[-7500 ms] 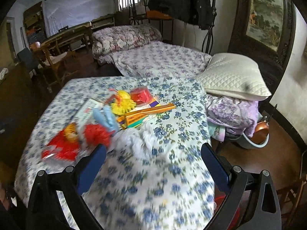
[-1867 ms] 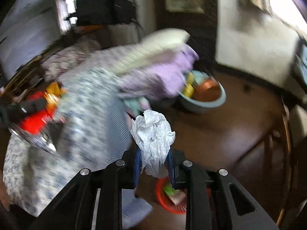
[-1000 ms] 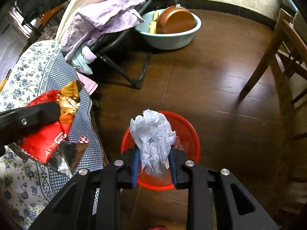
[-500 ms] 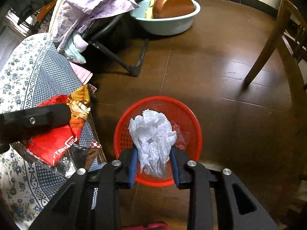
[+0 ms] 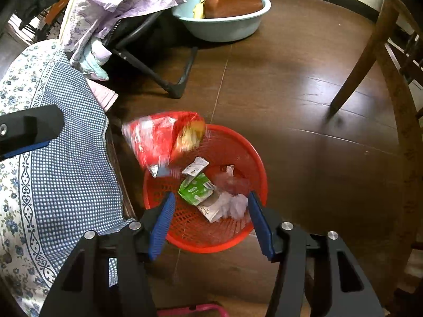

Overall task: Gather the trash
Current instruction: 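Open the right tool over the basket while the left tool drops the red snack bag, then move both open tools back over the remaining trash on the bed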

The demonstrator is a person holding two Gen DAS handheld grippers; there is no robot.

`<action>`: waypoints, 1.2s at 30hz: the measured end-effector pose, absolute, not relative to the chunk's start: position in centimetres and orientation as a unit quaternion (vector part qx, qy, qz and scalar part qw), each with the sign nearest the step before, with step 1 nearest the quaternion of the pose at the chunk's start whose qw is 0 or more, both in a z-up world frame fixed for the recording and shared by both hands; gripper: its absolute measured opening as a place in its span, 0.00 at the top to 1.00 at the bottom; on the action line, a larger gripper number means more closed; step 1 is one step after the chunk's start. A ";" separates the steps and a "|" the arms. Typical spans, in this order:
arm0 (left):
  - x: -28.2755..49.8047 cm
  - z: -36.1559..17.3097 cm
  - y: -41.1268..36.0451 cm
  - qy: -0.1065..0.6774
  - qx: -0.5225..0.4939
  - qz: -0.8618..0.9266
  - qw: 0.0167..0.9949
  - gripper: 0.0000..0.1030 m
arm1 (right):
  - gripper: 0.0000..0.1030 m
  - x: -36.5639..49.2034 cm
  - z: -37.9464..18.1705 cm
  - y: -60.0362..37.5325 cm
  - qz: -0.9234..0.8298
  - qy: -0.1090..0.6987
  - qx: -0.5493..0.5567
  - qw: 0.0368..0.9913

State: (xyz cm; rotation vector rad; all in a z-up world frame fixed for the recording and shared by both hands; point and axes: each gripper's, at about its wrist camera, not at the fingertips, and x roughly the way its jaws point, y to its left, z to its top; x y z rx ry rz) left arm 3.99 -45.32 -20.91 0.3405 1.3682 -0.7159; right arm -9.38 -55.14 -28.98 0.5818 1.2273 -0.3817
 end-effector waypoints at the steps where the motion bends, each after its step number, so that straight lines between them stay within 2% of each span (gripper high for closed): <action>1: 4.1 -20.7 -45.2 0.614 0.149 -0.321 0.706 0.43 | 0.46 -9.5 -29.0 -55.2 -0.176 0.564 0.267 0.761; 6: 4.5 -19.2 -44.4 0.608 0.128 -0.320 0.715 0.43 | 0.46 -9.6 -28.2 -55.2 -0.179 0.561 0.264 0.764; 14: 4.2 -13.4 -41.7 0.573 0.088 -0.333 0.744 0.43 | 0.45 -8.6 -24.6 -54.2 -0.176 0.547 0.243 0.782; 15: 4.0 -12.3 -40.9 0.568 0.081 -0.334 0.748 0.43 | 0.41 -8.5 -24.0 -54.0 -0.176 0.545 0.238 0.785; 16: 3.8 -11.7 -40.5 0.564 0.078 -0.335 0.751 0.38 | 0.33 -8.3 -22.9 -53.5 -0.180 0.541 0.223 0.791; 19: 3.0 -8.5 -37.4 0.540 0.058 -0.331 0.772 0.26 | 0.25 -7.9 -20.6 -52.5 -0.186 0.532 0.200 0.802; 21: 2.5 -6.7 -35.7 0.525 0.050 -0.329 0.783 0.22 | 0.19 -7.7 -18.9 -51.8 -0.192 0.524 0.184 0.809; 28: 1.6 0.1 -25.5 0.435 0.037 -0.273 0.858 0.07 | 0.17 -7.0 -10.3 -47.3 -0.175 0.463 0.139 0.858; 31: 2.5 2.1 -21.0 0.411 0.020 -0.237 0.880 0.07 | 0.10 -7.1 -5.5 -43.9 -0.153 0.420 0.114 0.887; 36: 5.1 5.0 -12.8 0.378 -0.012 -0.162 0.911 0.07 | 0.06 -6.9 -0.9 -38.5 -0.114 0.388 0.074 0.912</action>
